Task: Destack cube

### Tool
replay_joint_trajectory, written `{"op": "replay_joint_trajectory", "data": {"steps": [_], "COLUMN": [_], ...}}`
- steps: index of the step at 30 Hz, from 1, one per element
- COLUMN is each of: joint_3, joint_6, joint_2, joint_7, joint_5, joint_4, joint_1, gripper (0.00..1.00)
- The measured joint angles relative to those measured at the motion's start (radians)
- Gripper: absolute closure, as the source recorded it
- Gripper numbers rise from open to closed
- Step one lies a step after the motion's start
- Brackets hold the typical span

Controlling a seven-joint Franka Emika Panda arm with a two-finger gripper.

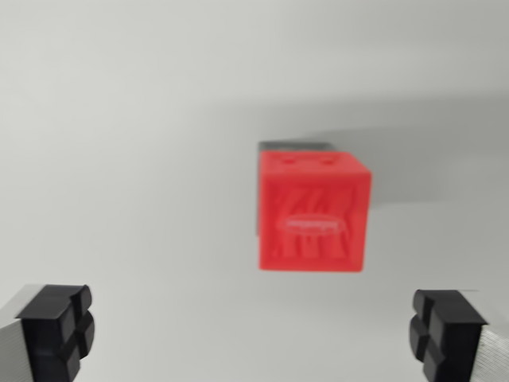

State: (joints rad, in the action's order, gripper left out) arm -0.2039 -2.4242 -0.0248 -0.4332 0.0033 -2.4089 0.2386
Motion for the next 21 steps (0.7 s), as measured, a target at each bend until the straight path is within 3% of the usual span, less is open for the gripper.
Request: {"op": "replay_joint_trajectory", "data": {"steps": [9, 21], "joint_3": [-0.031, -0.022], "joint_6": [-0.055, -0.181], "joint_2": [-0.029, -0.151], "joint_7": [0.067, 0.106], "joint_5": [0.013, 0.066], "joint_4": [-0.021, -0.032], "joint_1": [0.033, 0.033], "gripper": [0.0, 0.0]}}
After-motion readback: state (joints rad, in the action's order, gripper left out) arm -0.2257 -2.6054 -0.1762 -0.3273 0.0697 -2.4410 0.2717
